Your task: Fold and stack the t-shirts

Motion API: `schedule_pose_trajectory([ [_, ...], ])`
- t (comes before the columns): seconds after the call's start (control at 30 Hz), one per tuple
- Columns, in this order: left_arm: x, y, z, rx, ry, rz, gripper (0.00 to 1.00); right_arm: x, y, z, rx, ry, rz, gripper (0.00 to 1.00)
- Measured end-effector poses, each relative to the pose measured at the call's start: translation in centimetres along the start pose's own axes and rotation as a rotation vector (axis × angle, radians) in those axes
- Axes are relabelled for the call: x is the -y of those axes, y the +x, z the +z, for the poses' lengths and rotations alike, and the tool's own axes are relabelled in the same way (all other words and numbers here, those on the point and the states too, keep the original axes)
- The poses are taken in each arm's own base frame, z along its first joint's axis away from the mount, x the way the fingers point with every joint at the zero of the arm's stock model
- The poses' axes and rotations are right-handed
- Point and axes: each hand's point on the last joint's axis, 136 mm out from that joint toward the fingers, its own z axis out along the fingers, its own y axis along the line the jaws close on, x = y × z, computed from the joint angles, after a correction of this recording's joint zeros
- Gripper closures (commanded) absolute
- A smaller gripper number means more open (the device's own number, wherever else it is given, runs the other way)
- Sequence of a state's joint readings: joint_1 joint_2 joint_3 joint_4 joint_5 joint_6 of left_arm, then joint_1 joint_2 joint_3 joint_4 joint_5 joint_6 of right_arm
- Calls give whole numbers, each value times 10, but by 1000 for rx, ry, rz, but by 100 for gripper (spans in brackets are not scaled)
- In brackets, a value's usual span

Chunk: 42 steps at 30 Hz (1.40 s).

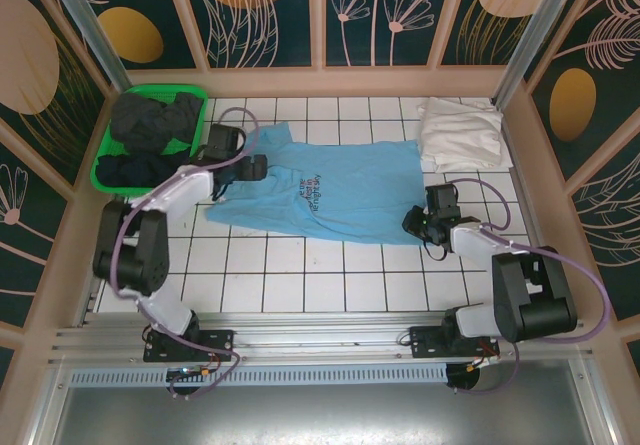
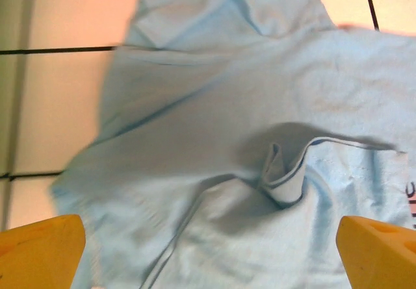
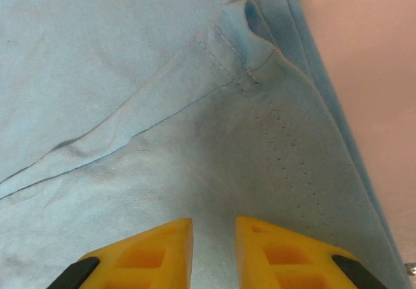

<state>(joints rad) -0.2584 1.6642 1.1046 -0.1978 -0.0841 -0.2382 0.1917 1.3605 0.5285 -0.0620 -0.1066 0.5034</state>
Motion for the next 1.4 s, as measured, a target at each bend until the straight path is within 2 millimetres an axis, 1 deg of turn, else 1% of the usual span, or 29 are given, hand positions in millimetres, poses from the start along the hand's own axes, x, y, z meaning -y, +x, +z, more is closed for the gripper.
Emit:
schedule_pose_trajectory([
  [0.03, -4, 4, -7, 6, -8, -26, 9, 0, 0, 1, -2, 1, 0, 76],
  [0.1, -11, 28, -10, -25, -26, -68, 14, 1, 1, 4, -5, 2, 1, 76],
  [0.13, -16, 46, -7, -61, -43, -86, 16, 1, 1, 5, -8, 4, 1, 76],
  [0.17, -21, 70, -3, -114, -63, -102, 19, 2, 2, 5, -11, 7, 2, 76],
  [0.2, -26, 90, 0, -161, -80, -114, 23, 2, 2, 6, -12, 8, 3, 76],
  [0.23, -31, 110, 1, -211, -99, -125, 30, 3, 2, 6, -11, 9, 5, 76],
  [0.27, -36, 127, 2, -255, -119, -136, 39, 3, 2, 6, -11, 10, 7, 76],
  [0.3, -39, 137, 2, -282, -130, -145, 48, 3, 2, 6, -10, 12, 10, 76],
  [0.33, -43, 143, 2, -293, -149, -153, 60, 3, 2, 6, -10, 13, 14, 76],
  [0.43, -47, 139, 3, -279, -163, -188, 88, 5, 2, 6, -6, 15, 37, 76],
  [0.53, -48, 137, 1, -269, -166, -206, 100, 7, 3, 5, 6, 9, 66, 76],
  [0.67, -50, 130, -15, -207, -154, -258, 100, 13, 5, 1, 26, 0, 110, 76],
  [0.7, -50, 128, -21, -181, -148, -276, 98, 14, 5, 0, 31, -1, 123, 76],
  [0.73, -50, 125, -27, -154, -138, -294, 83, 16, 6, 0, 36, -2, 134, 75],
  [0.8, -51, 124, -35, -115, -127, -331, 82, 18, 7, -3, 46, -7, 152, 75],
  [0.9, -59, 131, -42, -81, -144, -393, 69, 23, 7, -7, 62, -2, 170, 75],
  [0.93, -61, 134, -45, -75, -146, -410, 62, 25, 8, -8, 64, 2, 172, 74],
  [0.97, -63, 136, -48, -68, -147, -421, 50, 25, 9, -10, 63, 4, 173, 74],
  [1.0, -63, 137, -52, -58, -144, -430, 48, 26, 9, -11, 64, 7, 173, 74],
  [1.03, -63, 136, -56, -42, -137, -442, 48, 26, 9, -13, 66, 8, 174, 74],
  [1.1, -62, 127, -63, -4, -119, -455, 42, 25, 8, -16, 70, 4, 170, 74],
  [1.13, -61, 123, -66, 13, -110, -461, 40, 25, 8, -18, 72, 2, 169, 74],
  [1.2, -60, 120, -66, 18, -105, -457, 35, 22, 6, -22, 79, -5, 166, 72],
  [1.3, -60, 122, -55, -21, -126, -436, 36, 15, 3, -25, 91, -23, 154, 71],
  [1.33, -60, 124, -50, -41, -135, -430, 40, 14, 3, -25, 91, -27, 150, 71],
  [1.4, -60, 130, -39, -86, -150, -412, 54, 13, 4, -24, 87, -27, 148, 71],
])
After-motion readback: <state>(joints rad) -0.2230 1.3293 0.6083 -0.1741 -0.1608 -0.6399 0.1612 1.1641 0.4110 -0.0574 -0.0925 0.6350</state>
